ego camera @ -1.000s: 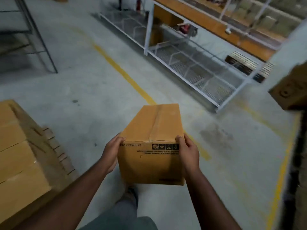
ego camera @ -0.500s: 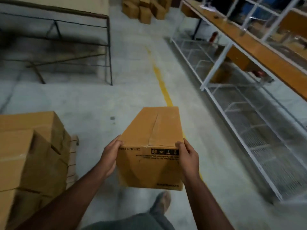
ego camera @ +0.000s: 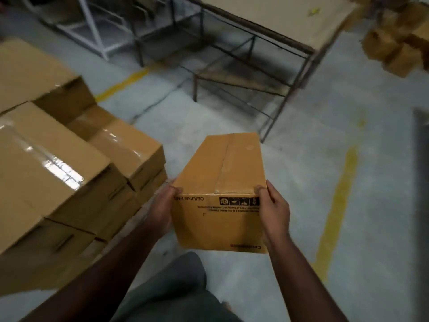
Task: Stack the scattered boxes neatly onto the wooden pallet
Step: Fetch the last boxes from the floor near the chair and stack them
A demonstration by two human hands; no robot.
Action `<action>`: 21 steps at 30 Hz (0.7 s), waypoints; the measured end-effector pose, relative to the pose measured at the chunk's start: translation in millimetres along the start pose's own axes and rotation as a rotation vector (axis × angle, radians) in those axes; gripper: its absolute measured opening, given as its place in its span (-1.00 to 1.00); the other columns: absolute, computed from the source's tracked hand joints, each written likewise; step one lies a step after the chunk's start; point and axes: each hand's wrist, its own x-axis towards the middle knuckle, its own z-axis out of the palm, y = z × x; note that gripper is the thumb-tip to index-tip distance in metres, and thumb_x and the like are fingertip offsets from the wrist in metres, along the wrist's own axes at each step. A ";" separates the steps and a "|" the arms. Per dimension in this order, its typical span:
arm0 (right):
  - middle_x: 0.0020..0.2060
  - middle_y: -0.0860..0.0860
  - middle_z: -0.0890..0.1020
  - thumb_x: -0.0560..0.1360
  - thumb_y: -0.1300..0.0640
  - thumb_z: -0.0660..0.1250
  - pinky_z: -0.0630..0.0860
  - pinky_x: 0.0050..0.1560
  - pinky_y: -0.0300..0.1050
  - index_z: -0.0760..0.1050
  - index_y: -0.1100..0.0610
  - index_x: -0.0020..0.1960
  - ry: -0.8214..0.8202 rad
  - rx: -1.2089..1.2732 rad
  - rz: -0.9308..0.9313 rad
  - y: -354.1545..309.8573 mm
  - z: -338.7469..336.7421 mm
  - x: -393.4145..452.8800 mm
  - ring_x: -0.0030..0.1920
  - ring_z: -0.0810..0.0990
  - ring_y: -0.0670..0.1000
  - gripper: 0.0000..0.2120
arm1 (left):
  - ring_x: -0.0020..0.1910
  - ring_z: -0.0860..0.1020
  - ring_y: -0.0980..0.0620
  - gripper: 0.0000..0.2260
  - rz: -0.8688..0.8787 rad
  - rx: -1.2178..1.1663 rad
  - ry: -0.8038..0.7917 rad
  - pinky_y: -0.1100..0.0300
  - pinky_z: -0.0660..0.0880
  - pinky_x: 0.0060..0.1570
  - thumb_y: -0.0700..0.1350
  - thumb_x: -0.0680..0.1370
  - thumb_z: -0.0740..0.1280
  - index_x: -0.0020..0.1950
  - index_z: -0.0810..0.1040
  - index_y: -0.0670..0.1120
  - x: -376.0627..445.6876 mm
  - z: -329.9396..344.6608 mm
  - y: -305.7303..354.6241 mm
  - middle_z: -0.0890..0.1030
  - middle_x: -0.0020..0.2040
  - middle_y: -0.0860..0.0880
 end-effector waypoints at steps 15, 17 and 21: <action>0.09 -0.40 0.61 0.59 -0.04 0.39 0.46 -0.11 -0.43 0.50 -0.16 0.47 -0.526 -0.022 -0.252 -186.6 184.9 227.8 -0.02 0.55 -0.50 -0.55 | 0.31 0.56 -0.10 -0.51 0.239 -0.247 0.526 -0.08 0.51 0.28 -0.02 0.55 0.24 0.51 0.49 0.07 178.2 -10.7 116.4 0.66 0.28 0.03; 0.16 -0.35 0.64 0.61 -0.02 0.38 0.46 -0.12 -0.46 0.49 -0.16 0.47 -0.621 -0.028 -0.251 -203.1 217.5 243.4 0.02 0.58 -0.45 -0.56 | 0.28 0.57 -0.05 -0.62 0.247 -0.271 0.558 0.01 0.52 0.19 -0.09 0.63 0.21 0.44 0.53 0.13 186.5 -25.8 131.6 0.69 0.21 0.10; 0.22 -0.28 0.67 0.62 0.01 0.34 0.51 0.00 -0.30 0.50 -0.23 0.44 -0.848 -0.082 -0.216 -221.3 285.5 272.8 0.17 0.62 -0.22 -0.60 | 0.30 0.59 -0.13 -0.57 0.198 -0.347 0.597 -0.07 0.52 0.29 -0.13 0.68 0.20 0.55 0.42 0.11 191.7 -60.9 141.4 0.65 0.31 -0.02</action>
